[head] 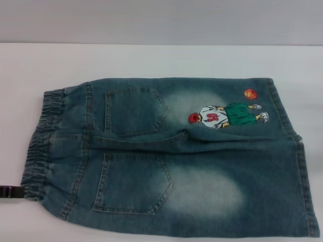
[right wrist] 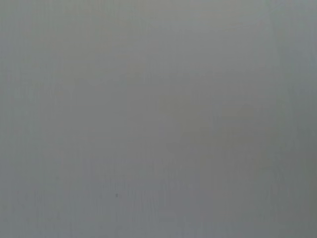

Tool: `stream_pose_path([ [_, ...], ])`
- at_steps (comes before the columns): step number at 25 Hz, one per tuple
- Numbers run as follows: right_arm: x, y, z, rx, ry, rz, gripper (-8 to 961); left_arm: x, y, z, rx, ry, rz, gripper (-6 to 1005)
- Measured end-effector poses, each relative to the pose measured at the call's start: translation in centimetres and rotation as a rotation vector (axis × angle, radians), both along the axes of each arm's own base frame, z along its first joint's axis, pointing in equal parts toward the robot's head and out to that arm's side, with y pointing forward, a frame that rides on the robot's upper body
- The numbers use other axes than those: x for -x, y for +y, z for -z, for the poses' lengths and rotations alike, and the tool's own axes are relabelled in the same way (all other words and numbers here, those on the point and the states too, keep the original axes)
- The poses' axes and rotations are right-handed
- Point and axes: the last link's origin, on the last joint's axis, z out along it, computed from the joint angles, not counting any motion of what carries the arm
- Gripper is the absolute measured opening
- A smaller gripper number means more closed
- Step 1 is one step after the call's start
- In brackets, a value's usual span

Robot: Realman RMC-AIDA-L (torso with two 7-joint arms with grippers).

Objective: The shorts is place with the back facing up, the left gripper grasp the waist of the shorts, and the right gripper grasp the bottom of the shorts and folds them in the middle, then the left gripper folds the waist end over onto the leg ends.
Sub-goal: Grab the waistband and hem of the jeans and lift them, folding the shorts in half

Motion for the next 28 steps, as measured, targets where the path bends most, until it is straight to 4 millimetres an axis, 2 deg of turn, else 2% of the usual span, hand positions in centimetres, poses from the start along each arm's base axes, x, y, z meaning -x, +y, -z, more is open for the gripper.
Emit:
stream_pose_path([
  [12, -0.1, -0.1, 0.0, 0.001, -0.003, 0.005, 642, 0.1, 0.9, 1.6, 0.036, 0.033, -0.004, 788],
  [20, -0.2, -0.2, 0.0, 0.0, -0.006, 0.007, 641, -0.9, 2.2, 2.1, 0.052, 0.043, 0.024, 784],
  [28, -0.4, -0.3, -0.3, -0.007, -0.009, 0.016, 641, -1.4, 2.6, 2.6, 0.072, 0.032, 0.032, 779],
])
